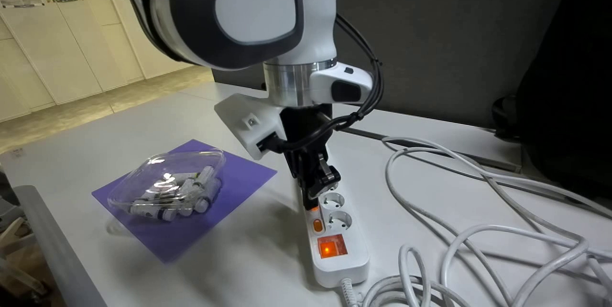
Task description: Turn of the second from last switch on the extension cord
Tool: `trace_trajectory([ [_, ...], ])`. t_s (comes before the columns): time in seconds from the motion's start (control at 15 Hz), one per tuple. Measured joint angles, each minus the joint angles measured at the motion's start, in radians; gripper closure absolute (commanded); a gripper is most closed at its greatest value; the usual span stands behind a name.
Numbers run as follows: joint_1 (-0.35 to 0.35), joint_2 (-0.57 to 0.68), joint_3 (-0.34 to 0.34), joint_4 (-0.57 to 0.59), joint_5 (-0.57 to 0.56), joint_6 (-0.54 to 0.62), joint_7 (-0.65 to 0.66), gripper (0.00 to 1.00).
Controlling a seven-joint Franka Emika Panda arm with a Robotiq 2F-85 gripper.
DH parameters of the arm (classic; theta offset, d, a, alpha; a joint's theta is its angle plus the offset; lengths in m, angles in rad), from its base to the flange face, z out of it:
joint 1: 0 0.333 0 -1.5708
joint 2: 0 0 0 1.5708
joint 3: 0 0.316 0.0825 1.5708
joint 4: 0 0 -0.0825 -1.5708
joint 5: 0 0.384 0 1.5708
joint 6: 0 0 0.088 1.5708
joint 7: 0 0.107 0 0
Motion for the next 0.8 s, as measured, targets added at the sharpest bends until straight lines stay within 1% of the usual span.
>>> trace_trajectory([
  [0.47,-0.003,0.024,0.000,0.052,0.013,-0.075,0.004,1.00],
  [0.8,-0.004,0.035,0.000,0.076,0.019,-0.103,0.004,1.00],
])
